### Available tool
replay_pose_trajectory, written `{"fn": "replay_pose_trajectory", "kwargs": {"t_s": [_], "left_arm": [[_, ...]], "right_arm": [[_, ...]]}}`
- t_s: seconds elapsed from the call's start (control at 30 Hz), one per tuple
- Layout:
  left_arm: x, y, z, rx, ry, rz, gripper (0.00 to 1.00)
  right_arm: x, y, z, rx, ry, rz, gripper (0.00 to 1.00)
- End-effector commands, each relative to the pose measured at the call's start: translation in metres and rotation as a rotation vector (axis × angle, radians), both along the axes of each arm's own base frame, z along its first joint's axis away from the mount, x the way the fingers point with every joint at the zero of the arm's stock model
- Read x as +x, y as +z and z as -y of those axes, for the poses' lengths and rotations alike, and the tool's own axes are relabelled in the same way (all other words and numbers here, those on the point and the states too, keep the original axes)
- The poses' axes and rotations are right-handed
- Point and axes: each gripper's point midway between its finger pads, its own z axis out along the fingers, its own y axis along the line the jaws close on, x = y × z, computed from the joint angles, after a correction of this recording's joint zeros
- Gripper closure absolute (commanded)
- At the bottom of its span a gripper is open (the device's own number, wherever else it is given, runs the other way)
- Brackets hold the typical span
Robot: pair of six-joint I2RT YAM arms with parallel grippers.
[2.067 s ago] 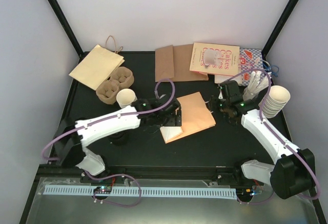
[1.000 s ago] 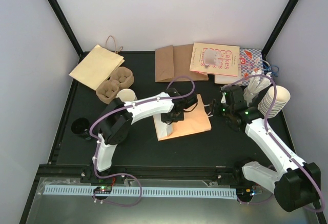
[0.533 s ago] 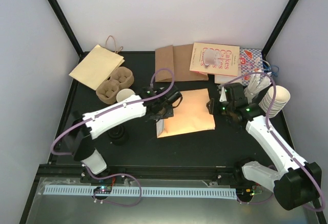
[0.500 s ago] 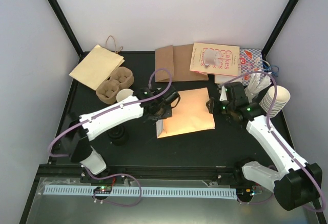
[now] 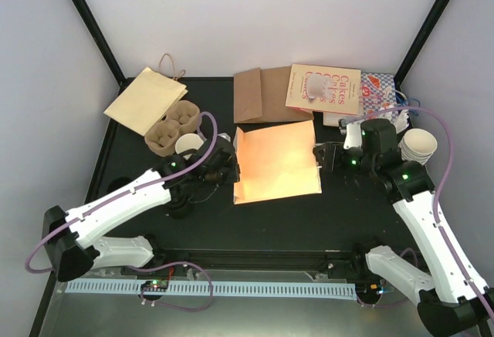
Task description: Pack the takeout coffee
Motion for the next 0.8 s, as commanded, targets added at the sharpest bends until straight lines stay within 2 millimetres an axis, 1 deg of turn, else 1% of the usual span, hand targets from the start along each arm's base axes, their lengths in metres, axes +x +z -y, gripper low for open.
{"fn": "replay_pose_trajectory", "kwargs": {"t_s": [0.0, 0.2, 0.4, 0.5, 0.57, 0.7, 0.73, 0.77], "left_arm": [[0.008, 0.032, 0.009, -0.121, -0.03, 0.118, 0.98], [0.004, 0.048, 0.01, -0.178, -0.076, 0.188, 0.98], [0.0, 0.056, 0.009, -0.225, -0.107, 0.239, 0.98], [-0.002, 0.059, 0.01, -0.246, -0.12, 0.262, 0.98], [-0.002, 0.058, 0.009, -0.248, -0.121, 0.269, 0.98], [-0.002, 0.054, 0.008, -0.232, -0.122, 0.27, 0.98], [-0.001, 0.053, 0.007, -0.229, -0.118, 0.269, 0.98], [-0.001, 0.051, 0.006, -0.226, -0.117, 0.267, 0.99]], "right_arm": [[-0.022, 0.011, 0.0, 0.018, 0.048, -0.01, 0.5], [-0.031, 0.013, -0.008, 0.062, 0.09, -0.039, 0.5], [-0.031, 0.015, -0.016, 0.108, 0.111, -0.059, 0.58], [-0.032, 0.019, -0.02, 0.125, 0.134, -0.065, 0.65], [-0.033, 0.02, -0.022, 0.135, 0.143, -0.064, 0.72], [-0.034, 0.023, -0.024, 0.149, 0.153, -0.064, 0.95], [-0.035, 0.024, -0.024, 0.148, 0.152, -0.067, 0.98], [-0.036, 0.025, -0.022, 0.143, 0.147, -0.067, 0.99]]}}
